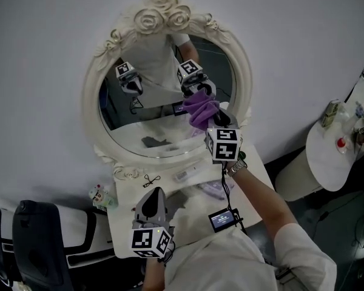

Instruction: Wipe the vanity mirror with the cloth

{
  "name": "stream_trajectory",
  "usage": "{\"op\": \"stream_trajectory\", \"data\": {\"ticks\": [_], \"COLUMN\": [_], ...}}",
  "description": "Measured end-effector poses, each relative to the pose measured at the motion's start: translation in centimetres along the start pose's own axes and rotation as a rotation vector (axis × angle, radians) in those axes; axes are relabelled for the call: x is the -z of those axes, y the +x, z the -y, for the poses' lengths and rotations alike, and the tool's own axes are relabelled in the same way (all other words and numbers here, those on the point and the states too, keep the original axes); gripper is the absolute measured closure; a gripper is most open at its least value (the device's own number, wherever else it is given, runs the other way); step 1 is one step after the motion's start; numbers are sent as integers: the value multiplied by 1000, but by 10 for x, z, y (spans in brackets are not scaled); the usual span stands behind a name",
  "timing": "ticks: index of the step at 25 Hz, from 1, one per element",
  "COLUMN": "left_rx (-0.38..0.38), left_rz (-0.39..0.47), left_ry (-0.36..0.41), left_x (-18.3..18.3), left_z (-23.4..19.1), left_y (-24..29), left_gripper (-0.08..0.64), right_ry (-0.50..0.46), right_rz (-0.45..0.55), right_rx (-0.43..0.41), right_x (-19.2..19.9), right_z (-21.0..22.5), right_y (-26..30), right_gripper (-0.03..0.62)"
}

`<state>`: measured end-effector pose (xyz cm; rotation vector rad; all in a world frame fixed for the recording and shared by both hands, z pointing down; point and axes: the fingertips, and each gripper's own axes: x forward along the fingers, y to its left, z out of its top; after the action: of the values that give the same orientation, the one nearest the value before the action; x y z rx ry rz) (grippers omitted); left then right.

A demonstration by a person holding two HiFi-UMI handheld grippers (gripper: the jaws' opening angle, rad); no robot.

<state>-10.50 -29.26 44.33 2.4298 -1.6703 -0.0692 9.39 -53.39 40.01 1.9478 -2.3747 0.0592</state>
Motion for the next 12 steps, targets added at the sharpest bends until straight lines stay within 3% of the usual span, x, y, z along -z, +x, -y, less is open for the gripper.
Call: {"op": "stream_trajectory", "data": {"ticks": [4, 12], "left_rx": [32, 59], "left_rz": [-1, -15], "left_ry": [-12, -27], "left_x": [4, 11], "left_z": [9, 14], "left_y": [13, 21], "left_gripper": [560, 560], "right_ry": [-6, 5], "right_rz": [-49, -42], "right_rx": [132, 177], "right_x": [8, 14], "right_z": [49, 69], "right_y": [-1, -5], "right_gripper": [537, 537]}}
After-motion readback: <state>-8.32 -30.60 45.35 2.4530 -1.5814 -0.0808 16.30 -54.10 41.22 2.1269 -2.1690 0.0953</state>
